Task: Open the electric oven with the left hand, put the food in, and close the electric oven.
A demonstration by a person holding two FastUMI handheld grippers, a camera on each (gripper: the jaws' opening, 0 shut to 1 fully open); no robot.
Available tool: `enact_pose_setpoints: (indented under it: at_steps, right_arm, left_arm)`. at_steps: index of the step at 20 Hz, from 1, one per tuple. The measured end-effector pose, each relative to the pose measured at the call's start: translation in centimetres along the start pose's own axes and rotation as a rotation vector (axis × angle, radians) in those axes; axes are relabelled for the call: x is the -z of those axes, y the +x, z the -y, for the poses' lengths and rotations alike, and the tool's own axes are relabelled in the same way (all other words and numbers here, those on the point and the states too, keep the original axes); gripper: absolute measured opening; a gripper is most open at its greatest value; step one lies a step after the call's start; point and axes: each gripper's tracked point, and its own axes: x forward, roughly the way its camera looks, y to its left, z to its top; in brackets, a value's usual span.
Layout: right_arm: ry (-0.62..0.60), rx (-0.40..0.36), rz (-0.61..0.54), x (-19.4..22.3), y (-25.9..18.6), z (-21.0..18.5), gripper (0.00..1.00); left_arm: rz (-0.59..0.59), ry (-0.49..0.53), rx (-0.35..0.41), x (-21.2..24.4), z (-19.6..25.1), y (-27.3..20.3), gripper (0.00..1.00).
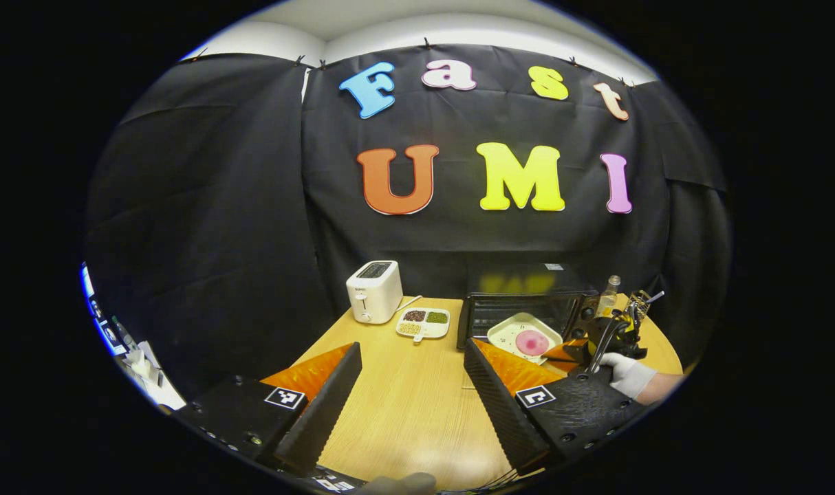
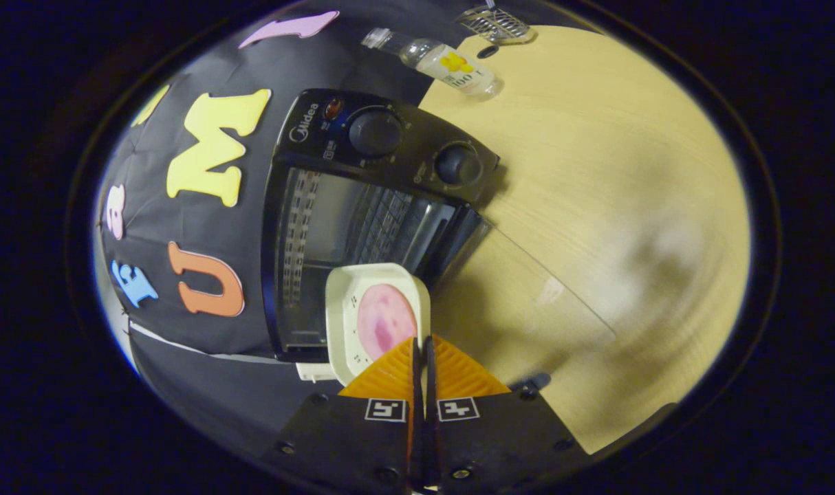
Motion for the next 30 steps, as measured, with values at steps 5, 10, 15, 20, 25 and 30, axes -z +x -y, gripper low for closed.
enact_pose_setpoints:
  at_steps: [5, 10, 15, 20, 25, 30]
  right_arm:
    - [-0.058, -0.039, 0.073, -4.4, 3.5, -2.6, 0.04]
    - [-0.084, -0.106, 0.090, -6.2, 4.8, -3.9, 0.06]
    - [-0.081, -0.177, 0.076, -6.8, 3.3, -4.7, 0.43]
    - [-0.185, -0.166, 0.100, -7.6, -0.6, -5.0, 0.61]
    - [-0.423, -0.112, 0.194, -8.6, -6.2, -5.0, 0.98]
    - [-0.678, -0.027, 0.318, -8.8, -13.2, -4.3, 1.00]
  left_arm:
    - [-0.026, -0.027, -0.063, 0.3, 0.2, 1.0, 0.95]
    - [-0.044, -0.039, -0.101, 0.8, 0.9, 1.0, 0.95]
    - [-0.038, -0.041, -0.090, 0.5, 1.8, 0.9, 0.95]
    - [-0.009, -0.031, -0.034, -0.2, 3.2, 1.5, 0.95]
    - [0.013, -0.029, 0.051, 0.1, 4.6, 2.0, 0.95]
    - [0.030, -0.010, 0.147, 1.3, 5.9, 2.6, 0.95]
